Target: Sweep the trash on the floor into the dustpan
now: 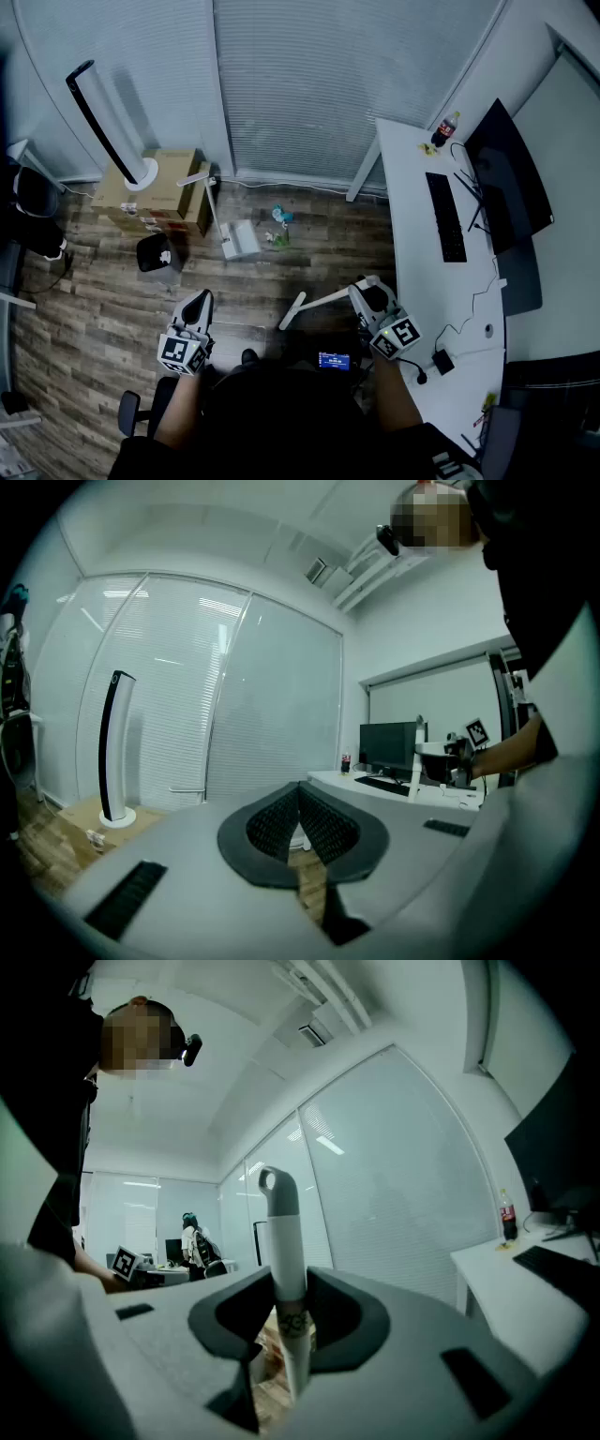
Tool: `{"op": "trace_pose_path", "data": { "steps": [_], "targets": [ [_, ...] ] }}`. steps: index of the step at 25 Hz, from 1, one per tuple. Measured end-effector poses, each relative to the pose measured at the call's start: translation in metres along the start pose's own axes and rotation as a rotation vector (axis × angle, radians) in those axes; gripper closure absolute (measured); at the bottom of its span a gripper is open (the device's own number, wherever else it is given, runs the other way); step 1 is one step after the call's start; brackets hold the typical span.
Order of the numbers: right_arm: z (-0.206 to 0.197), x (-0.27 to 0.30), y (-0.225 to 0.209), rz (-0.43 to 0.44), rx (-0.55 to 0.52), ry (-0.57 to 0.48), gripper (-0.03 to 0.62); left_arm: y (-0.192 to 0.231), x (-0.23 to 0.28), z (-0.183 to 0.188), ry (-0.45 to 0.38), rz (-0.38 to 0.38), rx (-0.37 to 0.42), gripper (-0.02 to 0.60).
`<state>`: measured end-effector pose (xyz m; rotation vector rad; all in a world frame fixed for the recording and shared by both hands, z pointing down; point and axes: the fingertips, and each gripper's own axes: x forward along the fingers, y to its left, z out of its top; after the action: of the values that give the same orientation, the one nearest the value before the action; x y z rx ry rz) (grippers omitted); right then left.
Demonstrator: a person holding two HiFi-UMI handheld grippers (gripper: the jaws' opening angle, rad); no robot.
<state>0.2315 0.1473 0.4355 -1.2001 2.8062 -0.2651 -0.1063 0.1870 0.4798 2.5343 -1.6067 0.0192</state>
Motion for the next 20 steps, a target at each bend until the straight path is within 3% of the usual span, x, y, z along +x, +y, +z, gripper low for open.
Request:
{"op": "trace_pose_path", "data": {
  "steps": [8, 14, 20],
  "targets": [
    [0.002, 0.001, 0.013, 0.016, 0.002, -0.001, 0.487, -0.010, -0.002, -0.009, 0.003, 0.000, 0.000, 0.587],
    [0.001, 0.004, 0.031, 0.086, 0.023, -0.024, 0.487, -0.018, -0.003, -0.008, 0.005, -0.012, -0.014, 0.587],
    [0.012, -0.005, 0.021, 0.048, 0.036, -0.053, 0.485, -0.025, -0.005, -0.007, 0.001, -0.030, -0.017, 0.588]
  ]
}}
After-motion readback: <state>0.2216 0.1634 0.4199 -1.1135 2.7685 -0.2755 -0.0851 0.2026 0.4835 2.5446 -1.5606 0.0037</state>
